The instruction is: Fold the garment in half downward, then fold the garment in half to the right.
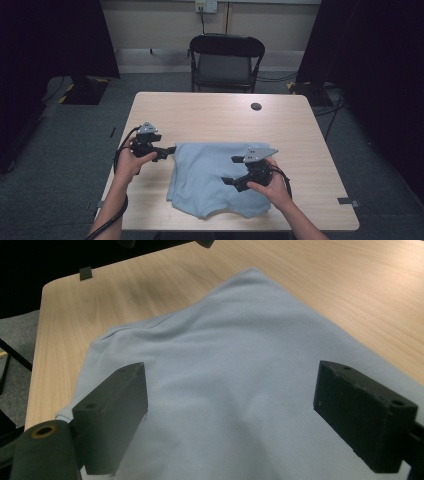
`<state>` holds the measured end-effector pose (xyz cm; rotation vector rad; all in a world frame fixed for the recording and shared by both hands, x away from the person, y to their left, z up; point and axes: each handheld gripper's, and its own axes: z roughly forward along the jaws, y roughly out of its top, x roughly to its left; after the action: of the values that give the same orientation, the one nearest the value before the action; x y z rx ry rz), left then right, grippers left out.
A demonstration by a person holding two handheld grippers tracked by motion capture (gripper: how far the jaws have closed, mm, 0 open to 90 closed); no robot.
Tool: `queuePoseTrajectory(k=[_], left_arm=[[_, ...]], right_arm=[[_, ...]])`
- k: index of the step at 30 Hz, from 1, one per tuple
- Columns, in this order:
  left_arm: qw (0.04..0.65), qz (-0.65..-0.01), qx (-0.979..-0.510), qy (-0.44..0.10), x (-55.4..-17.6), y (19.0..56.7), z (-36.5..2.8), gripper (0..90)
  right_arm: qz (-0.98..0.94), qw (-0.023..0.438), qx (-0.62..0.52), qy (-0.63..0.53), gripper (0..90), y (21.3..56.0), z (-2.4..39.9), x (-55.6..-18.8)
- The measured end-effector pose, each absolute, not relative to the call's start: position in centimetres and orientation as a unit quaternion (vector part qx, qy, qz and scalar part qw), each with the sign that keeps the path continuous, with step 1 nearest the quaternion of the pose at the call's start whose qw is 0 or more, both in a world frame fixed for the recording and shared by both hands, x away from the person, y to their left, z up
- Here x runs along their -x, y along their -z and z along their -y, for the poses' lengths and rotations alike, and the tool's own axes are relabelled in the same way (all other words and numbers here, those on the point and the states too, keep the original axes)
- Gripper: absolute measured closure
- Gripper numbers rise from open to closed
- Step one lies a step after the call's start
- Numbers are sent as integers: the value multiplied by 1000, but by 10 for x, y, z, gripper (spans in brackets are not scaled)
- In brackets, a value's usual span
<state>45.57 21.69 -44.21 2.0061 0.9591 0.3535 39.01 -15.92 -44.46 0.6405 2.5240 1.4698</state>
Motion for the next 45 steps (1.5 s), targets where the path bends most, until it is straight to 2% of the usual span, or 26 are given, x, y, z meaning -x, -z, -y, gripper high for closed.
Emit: queuePoseTrajectory(k=[11,24,45], left_arm=[[418,-391,-806,-153,-467,437,-219,167],[405,-394,-810,-157,-475,443,-215,172],[410,-384,-815,-145,-482,454,-214,177]], right_arm=[[-844,68,-204,-491,128,443,146,-390],[-854,52,-176,-486,128,448,112,-384],[-864,36,-158,-477,130,456,70,-379]])
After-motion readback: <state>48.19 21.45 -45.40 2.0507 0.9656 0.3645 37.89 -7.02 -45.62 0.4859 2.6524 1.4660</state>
